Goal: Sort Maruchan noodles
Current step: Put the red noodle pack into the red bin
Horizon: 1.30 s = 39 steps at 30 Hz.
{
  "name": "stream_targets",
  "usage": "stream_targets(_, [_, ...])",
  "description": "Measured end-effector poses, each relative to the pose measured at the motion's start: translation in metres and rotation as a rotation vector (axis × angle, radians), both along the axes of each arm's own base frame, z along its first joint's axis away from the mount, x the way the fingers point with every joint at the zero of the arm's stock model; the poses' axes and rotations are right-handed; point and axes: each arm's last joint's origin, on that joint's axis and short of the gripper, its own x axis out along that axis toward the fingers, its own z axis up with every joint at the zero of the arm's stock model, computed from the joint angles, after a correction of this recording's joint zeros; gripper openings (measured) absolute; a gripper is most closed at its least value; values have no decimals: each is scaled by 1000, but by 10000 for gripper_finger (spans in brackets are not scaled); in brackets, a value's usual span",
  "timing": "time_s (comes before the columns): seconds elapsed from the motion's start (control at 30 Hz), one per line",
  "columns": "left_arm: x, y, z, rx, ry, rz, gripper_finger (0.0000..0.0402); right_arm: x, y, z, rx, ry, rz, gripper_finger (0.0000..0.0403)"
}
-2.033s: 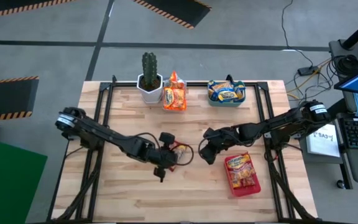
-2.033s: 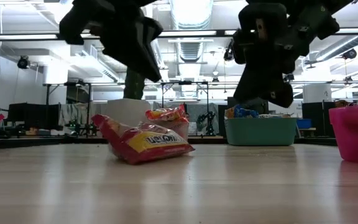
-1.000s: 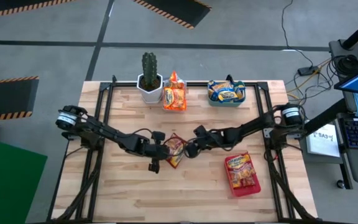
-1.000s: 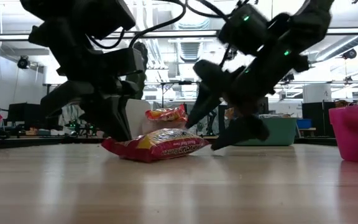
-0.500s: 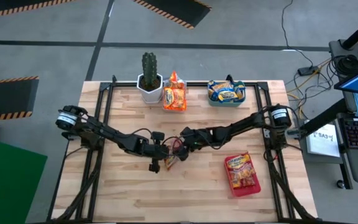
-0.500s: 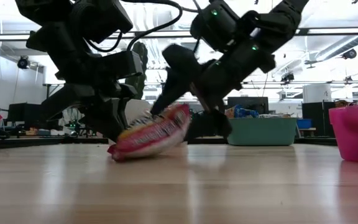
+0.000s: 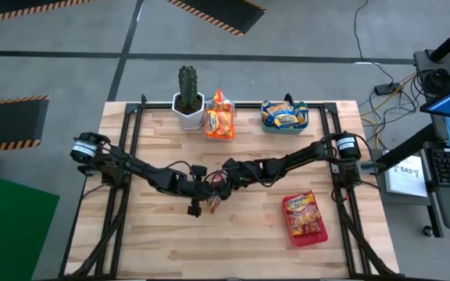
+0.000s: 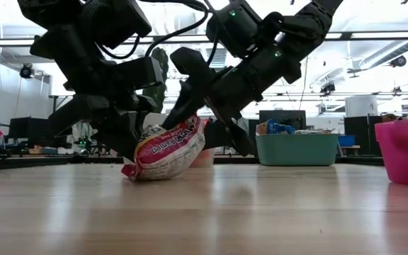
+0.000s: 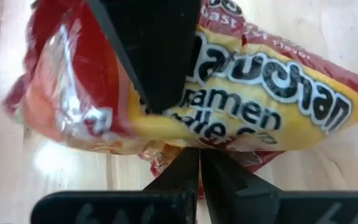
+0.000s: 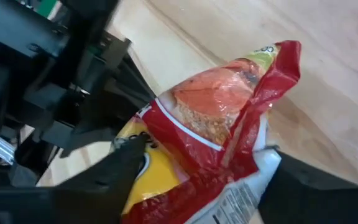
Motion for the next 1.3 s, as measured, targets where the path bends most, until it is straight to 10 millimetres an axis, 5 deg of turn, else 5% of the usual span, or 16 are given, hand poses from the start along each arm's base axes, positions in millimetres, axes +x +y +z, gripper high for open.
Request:
stream_targets(0.37, [-3,0,9,-1,-3,-6,0,-4,2,-1,31,13,82,31])
stream_targets(0.63, [-16,4,50,8,-111,-44,0,-21,4,35,40,37,210,16])
stream_targets(1.03, [-48,11,136,-16,-522,-93,0,-122,27,151,102,149,453,16])
stream_targets(1.13, [-52,12,149,-26,-616,-95,0,-153,42,168,102,170,521,16])
stream_targets(1.3, [-54,12,156,-27,-676,-101,0,-203,67,163,17,325,733,16])
